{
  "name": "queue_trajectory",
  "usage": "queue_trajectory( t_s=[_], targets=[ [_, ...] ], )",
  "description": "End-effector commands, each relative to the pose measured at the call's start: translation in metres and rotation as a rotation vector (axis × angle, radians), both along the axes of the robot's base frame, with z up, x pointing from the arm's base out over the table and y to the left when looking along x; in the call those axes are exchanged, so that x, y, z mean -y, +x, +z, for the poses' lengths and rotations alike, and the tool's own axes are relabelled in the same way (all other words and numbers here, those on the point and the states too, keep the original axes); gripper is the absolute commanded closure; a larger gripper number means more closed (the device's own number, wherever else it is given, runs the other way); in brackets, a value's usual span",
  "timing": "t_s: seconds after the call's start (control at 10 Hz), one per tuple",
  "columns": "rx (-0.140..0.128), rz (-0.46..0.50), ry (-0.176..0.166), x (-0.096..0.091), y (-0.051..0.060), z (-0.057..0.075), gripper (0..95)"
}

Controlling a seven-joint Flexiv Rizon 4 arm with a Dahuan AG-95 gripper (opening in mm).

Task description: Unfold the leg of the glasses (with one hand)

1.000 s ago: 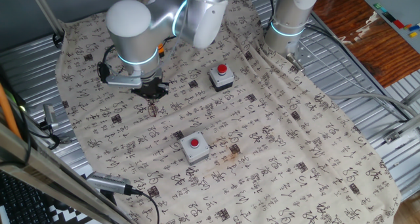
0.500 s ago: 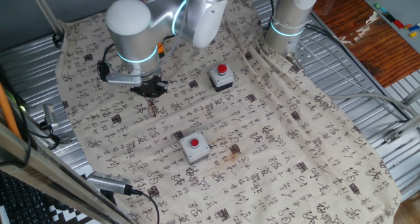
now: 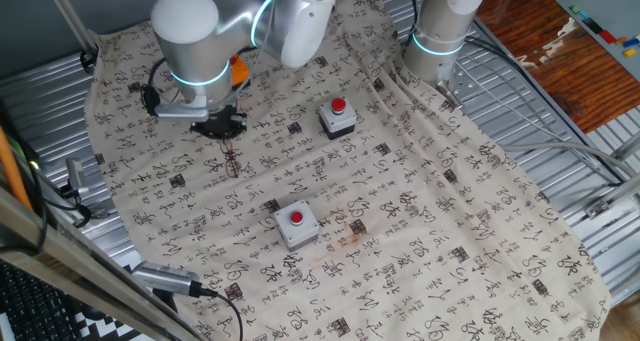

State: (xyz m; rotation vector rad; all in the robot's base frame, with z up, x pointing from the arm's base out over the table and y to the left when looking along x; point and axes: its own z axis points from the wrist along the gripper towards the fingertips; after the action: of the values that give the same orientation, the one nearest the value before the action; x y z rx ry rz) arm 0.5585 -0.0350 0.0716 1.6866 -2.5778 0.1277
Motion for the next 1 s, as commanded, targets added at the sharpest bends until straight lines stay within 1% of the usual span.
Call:
queue_trajectory(
  t_s=[0.1, 0.3, 0.5, 1.0],
  targets=[
    [-0.002, 0.007, -0.004, 0.0057, -0.0013, 0.0029, 95.0],
    [-0.003, 0.010, -0.005, 0.0104, -0.0028, 0.0050, 95.0],
    [-0.003, 0.010, 0.006, 0.0098, -0.0028, 0.0044, 95.0],
    [-0.003, 0.010, 0.006, 0.0097, -0.0089, 0.0009, 95.0]
  ],
)
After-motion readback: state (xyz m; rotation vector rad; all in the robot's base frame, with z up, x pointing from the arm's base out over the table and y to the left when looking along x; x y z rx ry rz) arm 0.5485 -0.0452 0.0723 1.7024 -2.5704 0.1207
